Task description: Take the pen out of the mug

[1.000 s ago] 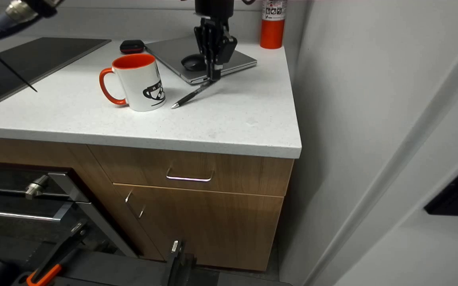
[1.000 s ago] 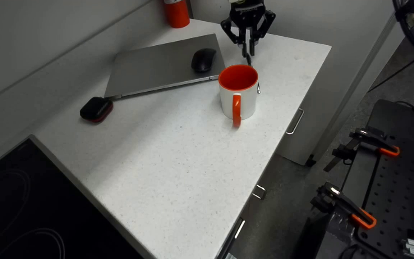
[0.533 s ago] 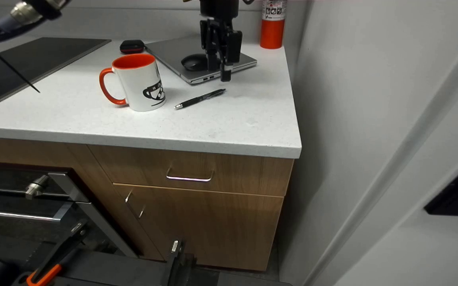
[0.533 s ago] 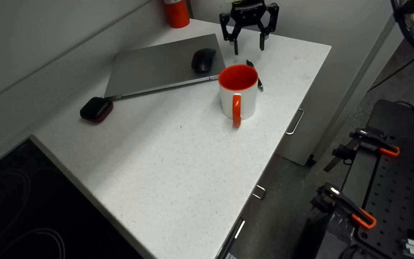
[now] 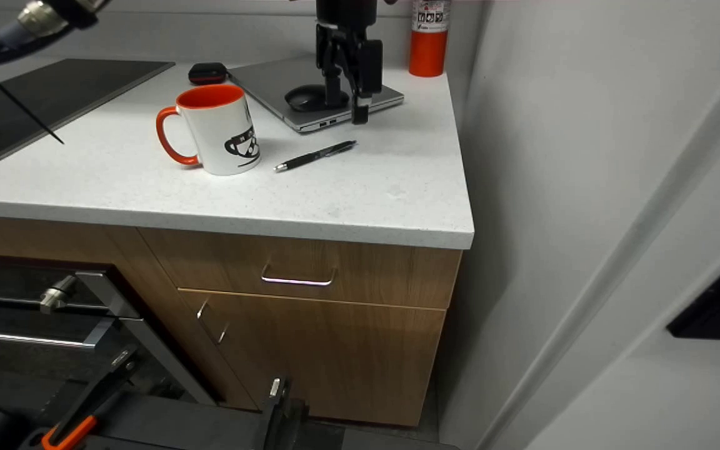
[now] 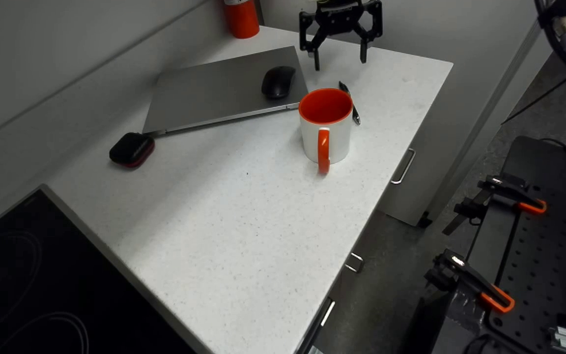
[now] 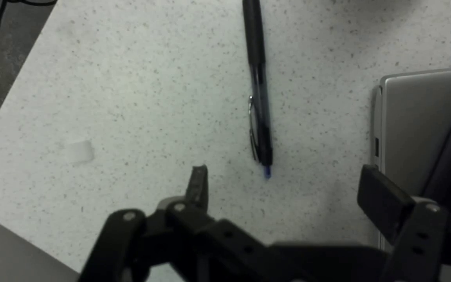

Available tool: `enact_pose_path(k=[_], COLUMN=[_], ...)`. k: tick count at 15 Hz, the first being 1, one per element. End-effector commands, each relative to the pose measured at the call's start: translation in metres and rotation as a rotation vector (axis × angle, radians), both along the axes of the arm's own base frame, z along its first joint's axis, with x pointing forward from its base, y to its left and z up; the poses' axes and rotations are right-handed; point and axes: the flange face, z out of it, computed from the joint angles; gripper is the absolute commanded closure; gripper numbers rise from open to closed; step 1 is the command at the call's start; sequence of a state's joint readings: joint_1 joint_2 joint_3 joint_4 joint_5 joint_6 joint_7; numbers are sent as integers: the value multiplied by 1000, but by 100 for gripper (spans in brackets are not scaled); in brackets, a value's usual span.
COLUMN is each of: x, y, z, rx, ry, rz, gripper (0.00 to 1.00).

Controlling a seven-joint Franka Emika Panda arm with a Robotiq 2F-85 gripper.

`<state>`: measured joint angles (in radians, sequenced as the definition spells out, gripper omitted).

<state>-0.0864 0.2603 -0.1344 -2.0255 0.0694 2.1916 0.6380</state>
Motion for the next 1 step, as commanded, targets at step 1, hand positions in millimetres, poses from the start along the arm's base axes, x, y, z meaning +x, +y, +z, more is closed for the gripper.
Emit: enact_pose_path(k=[1], x=[0], y=[0], z=[0], rx=[0], ry=[1], rz=[0], gripper=[0])
